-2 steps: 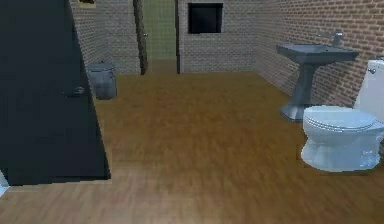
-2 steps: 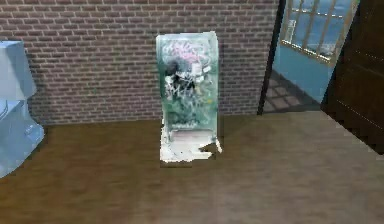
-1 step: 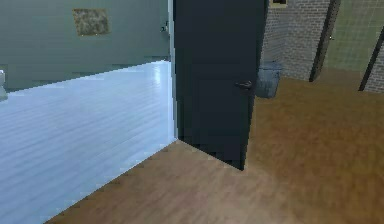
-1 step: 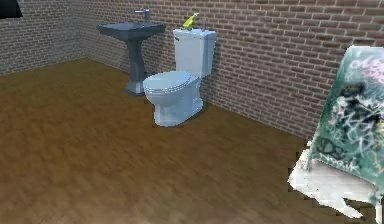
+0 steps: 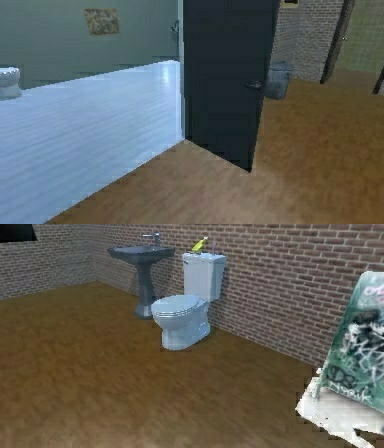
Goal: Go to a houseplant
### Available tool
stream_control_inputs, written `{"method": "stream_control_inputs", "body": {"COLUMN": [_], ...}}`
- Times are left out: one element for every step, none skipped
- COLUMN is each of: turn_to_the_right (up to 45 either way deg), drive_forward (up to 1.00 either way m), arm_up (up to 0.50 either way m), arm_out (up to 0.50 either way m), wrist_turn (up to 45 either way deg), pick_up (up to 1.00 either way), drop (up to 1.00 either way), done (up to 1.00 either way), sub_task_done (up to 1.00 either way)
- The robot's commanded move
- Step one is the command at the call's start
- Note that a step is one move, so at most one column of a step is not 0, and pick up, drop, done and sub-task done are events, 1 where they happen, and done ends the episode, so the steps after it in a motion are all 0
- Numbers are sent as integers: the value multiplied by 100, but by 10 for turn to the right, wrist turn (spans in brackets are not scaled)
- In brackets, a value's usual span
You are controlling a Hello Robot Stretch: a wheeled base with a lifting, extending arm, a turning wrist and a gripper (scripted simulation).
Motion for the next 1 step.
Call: {"method": "stream_control_inputs", "body": {"turn_to_the_right": [0], "drive_forward": [50], "arm_up": [0], "arm_out": [0], "wrist_turn": [0], "pick_up": [0], "drop": [0], "done": [0], "sub_task_done": [0]}}
